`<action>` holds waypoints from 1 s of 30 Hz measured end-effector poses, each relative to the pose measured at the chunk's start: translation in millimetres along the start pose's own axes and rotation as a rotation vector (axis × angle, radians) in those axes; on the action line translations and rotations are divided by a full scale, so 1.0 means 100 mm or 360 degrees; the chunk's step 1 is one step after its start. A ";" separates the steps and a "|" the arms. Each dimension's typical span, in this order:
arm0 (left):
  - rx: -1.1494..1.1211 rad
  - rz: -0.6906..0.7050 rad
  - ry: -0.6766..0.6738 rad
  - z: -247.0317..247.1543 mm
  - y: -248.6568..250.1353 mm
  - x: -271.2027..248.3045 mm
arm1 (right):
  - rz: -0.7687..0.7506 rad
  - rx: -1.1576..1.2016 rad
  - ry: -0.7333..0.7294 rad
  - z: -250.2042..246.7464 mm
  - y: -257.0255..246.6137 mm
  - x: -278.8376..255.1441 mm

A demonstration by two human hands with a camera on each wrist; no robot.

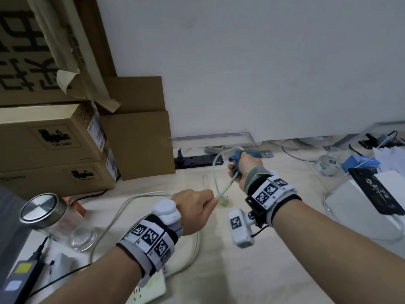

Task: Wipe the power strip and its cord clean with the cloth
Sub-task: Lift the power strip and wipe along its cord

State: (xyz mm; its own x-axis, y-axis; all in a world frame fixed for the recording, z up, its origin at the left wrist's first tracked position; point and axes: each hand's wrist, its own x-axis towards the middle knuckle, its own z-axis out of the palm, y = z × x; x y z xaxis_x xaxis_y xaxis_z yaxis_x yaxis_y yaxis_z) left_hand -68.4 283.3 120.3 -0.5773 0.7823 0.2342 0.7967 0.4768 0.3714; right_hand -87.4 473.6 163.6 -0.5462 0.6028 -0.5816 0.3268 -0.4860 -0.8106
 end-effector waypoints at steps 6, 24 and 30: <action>-0.0026 0.0063 -0.0462 0.19 -0.13 -0.37 | 0.0123 0.0000 0.0104 -0.25 -0.18 0.12; -0.1727 -0.1236 0.0303 0.06 0.48 0.50 | -0.0158 0.0081 -0.0333 0.08 0.12 -0.33; -0.1046 -0.0680 0.0256 0.03 0.46 0.32 | 0.0099 0.0092 -0.0225 -0.02 -0.09 -0.30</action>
State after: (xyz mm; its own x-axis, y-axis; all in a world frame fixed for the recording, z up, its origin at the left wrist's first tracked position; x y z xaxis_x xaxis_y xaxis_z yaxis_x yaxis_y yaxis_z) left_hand -49.7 331.9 142.3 -0.8674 0.4940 0.0601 0.2612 0.3491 0.8999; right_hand -72.1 461.5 188.6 -0.6307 0.4772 -0.6120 0.3209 -0.5577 -0.7655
